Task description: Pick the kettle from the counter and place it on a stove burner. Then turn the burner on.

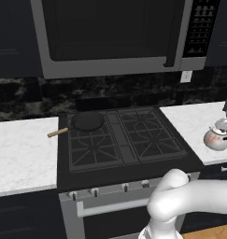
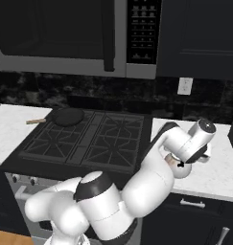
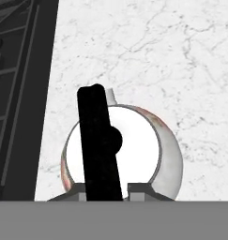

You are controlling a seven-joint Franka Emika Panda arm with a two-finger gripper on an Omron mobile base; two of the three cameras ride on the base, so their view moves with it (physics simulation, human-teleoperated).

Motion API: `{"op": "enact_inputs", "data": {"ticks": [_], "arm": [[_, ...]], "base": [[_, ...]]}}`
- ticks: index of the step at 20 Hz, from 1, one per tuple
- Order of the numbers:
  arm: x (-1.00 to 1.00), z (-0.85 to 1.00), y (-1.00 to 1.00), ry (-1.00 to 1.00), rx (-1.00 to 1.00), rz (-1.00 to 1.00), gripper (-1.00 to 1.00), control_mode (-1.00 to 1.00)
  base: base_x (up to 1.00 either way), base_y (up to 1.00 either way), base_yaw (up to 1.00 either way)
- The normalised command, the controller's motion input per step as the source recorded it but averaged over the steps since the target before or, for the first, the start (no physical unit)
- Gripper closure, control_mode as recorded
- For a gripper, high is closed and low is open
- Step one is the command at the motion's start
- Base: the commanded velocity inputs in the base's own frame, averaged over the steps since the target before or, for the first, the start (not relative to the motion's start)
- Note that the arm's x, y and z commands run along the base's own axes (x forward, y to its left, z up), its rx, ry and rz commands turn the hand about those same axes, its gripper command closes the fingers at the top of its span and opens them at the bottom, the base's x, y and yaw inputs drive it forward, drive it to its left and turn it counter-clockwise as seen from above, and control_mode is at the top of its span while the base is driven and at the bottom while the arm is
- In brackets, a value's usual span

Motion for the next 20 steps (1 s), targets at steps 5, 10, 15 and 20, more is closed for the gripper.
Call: {"op": "enact_inputs", "data": {"ticks": [5, 10, 15, 20], "arm": [[-0.25, 0.46, 0.29, -0.22, 0.00, 0.00, 1.00, -1.00], [-0.38, 0.50, 0.81, -0.33, 0.00, 0.00, 1.00, -1.00], [-0.16, 0.38, 1.00, -0.29, 0.00, 0.00, 1.00, -1.00], [0.00, 0.35, 1.00, -0.19, -0.01, -0.02, 1.00, -1.00]], "base": [[0.00, 0.00, 0.00], [0.00, 0.00, 0.00], [0.00, 0.00, 0.00], [0.00, 0.00, 0.00]]}}
